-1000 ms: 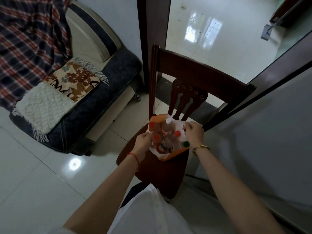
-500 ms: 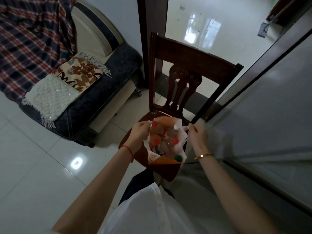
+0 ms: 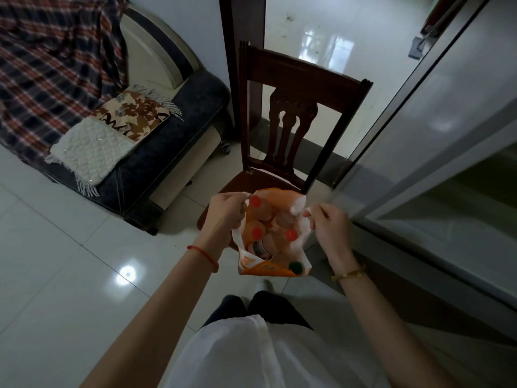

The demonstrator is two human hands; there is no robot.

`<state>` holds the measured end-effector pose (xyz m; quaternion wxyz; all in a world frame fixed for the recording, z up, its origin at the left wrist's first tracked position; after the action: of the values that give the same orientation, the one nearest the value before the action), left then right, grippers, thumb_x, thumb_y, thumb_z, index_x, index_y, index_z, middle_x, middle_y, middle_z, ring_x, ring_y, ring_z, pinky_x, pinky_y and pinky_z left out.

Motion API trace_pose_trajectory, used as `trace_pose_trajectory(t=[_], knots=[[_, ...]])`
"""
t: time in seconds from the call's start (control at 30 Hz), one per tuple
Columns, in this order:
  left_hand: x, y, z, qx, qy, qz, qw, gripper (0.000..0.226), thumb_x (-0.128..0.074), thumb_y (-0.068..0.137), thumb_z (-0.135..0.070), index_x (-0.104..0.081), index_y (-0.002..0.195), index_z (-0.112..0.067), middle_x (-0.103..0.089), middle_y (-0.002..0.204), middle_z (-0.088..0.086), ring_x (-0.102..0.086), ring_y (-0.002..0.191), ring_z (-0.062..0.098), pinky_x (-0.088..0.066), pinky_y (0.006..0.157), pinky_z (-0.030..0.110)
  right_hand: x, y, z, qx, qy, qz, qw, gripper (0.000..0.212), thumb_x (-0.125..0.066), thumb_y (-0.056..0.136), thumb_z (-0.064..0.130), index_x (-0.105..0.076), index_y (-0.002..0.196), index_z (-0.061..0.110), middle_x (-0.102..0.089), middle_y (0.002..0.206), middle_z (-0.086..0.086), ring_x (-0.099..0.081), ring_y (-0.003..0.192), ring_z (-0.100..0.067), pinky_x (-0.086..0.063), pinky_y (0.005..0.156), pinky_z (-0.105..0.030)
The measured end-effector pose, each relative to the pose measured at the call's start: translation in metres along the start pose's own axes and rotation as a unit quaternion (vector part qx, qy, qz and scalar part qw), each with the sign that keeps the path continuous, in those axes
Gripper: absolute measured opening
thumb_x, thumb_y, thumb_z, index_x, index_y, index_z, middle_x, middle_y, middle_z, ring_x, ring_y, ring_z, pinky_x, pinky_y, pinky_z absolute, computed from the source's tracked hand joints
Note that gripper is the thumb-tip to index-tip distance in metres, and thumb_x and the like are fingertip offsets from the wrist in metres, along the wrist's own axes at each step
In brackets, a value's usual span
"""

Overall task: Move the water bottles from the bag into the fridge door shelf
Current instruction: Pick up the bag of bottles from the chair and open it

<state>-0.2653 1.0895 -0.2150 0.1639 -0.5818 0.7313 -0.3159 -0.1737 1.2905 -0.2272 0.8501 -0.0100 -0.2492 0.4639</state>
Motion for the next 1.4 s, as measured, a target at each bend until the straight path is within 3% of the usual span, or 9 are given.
trace_pose_trajectory(t=[0.17, 0.3, 0.43, 0.57, 0.67, 0.9, 1.07, 1.23, 1.4], knots=[[-0.003, -0.035, 0.011, 0.009, 0.006, 0.026, 1.000, 0.011, -0.051, 0.095, -0.010, -0.062, 0.098, -0.007, -0.037, 0.056, 0.001, -0.029, 0.046, 0.009, -0.026, 0.040, 0.017, 0.017, -0.046, -0.010, -0.020, 0.013, -0.019, 1.000, 0.037, -0.048, 0.098, 0.022, -0.059, 0.068, 0.004, -0.054, 0.062, -0.016, -0.043, 0.052, -0.017, -0.036, 0.052, -0.026], [-0.009, -0.065, 0.023, 0.009, -0.003, 0.068, 0.998, 0.007, -0.053, 0.093, -0.008, -0.058, 0.097, -0.009, -0.035, 0.054, -0.001, -0.028, 0.037, 0.006, -0.024, 0.036, 0.016, 0.031, -0.085, -0.011, 0.001, 0.001, -0.044, 0.999, 0.034, -0.048, 0.099, 0.020, -0.062, 0.068, 0.017, -0.054, 0.059, -0.005, -0.049, 0.054, -0.014, -0.041, 0.054, -0.024], [-0.015, -0.097, 0.040, 0.003, -0.016, 0.111, 0.994, 0.012, -0.053, 0.092, -0.008, -0.060, 0.101, -0.007, -0.034, 0.051, -0.002, -0.028, 0.031, 0.004, -0.023, 0.033, 0.015, 0.045, -0.126, -0.024, 0.000, -0.009, -0.090, 0.996, 0.034, -0.049, 0.099, 0.020, -0.068, 0.072, 0.010, -0.055, 0.056, 0.004, -0.050, 0.050, -0.003, -0.041, 0.050, -0.010], [-0.023, -0.135, 0.056, 0.001, -0.006, 0.142, 0.990, 0.022, -0.051, 0.093, -0.007, -0.064, 0.109, 0.002, -0.035, 0.048, -0.005, -0.028, 0.029, 0.002, -0.022, 0.032, 0.016, 0.059, -0.174, -0.044, -0.019, -0.010, -0.116, 0.993, 0.036, -0.049, 0.099, 0.024, -0.069, 0.074, 0.008, -0.056, 0.057, 0.008, -0.053, 0.055, -0.006, -0.042, 0.055, -0.017], [-0.037, -0.157, 0.062, -0.002, 0.004, 0.166, 0.986, 0.020, -0.048, 0.094, -0.006, -0.061, 0.108, -0.001, -0.030, 0.053, -0.003, -0.025, 0.028, 0.002, -0.018, 0.032, 0.015, 0.072, -0.200, -0.063, -0.053, -0.007, -0.139, 0.989, 0.036, -0.049, 0.099, 0.026, -0.070, 0.074, 0.009, -0.061, 0.060, 0.004, -0.058, 0.059, -0.012, -0.044, 0.056, -0.023], [-0.078, -0.200, 0.090, 0.029, 0.017, 0.259, 0.965, 0.014, -0.041, 0.096, -0.004, -0.055, 0.095, -0.004, -0.029, 0.042, -0.008, -0.022, 0.028, 0.001, -0.015, 0.029, 0.014, 0.102, -0.263, -0.097, -0.070, 0.006, -0.185, 0.980, 0.034, -0.051, 0.098, 0.021, -0.064, 0.067, 0.016, -0.061, 0.058, 0.007, -0.053, 0.046, 0.007, -0.037, 0.049, -0.006], [-0.105, -0.229, 0.105, 0.034, 0.037, 0.306, 0.951, 0.016, -0.040, 0.097, -0.004, -0.055, 0.090, -0.004, -0.030, 0.039, -0.010, -0.024, 0.027, 0.000, -0.018, 0.028, 0.014, 0.123, -0.293, -0.123, -0.093, 0.028, -0.204, 0.974, 0.040, -0.050, 0.098, 0.023, -0.062, 0.060, 0.018, -0.071, 0.070, -0.002, -0.064, 0.065, -0.003, -0.044, 0.063, -0.012], [-0.137, -0.257, 0.113, 0.036, 0.045, 0.332, 0.942, 0.022, -0.037, 0.099, -0.005, -0.053, 0.083, -0.006, -0.030, 0.039, -0.010, -0.023, 0.027, 0.001, -0.016, 0.030, 0.012, 0.159, -0.311, -0.146, -0.104, -0.006, -0.225, 0.969, 0.031, -0.051, 0.098, 0.022, -0.068, 0.075, 0.009, -0.063, 0.060, 0.005, -0.054, 0.047, 0.005, -0.038, 0.048, -0.009], [-0.176, -0.283, 0.117, 0.030, 0.042, 0.319, 0.946, 0.016, -0.039, 0.098, -0.004, -0.054, 0.095, -0.004, -0.029, 0.037, -0.010, -0.022, 0.027, 0.000, -0.014, 0.033, 0.014, 0.202, -0.306, -0.183, -0.122, -0.068, -0.200, 0.970, 0.034, -0.050, 0.097, 0.029, -0.070, 0.076, 0.010, -0.069, 0.067, -0.004, -0.062, 0.061, -0.010, -0.042, 0.054, -0.017]])
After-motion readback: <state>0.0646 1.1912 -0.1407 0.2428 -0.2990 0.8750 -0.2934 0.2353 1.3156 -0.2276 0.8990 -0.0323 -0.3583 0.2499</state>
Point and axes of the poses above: each hand's wrist, its own y-axis towards the middle knuckle, its own x-axis out of the back of the hand, z = x × y, the point moved 8 cm from there along y, towards the middle knuckle
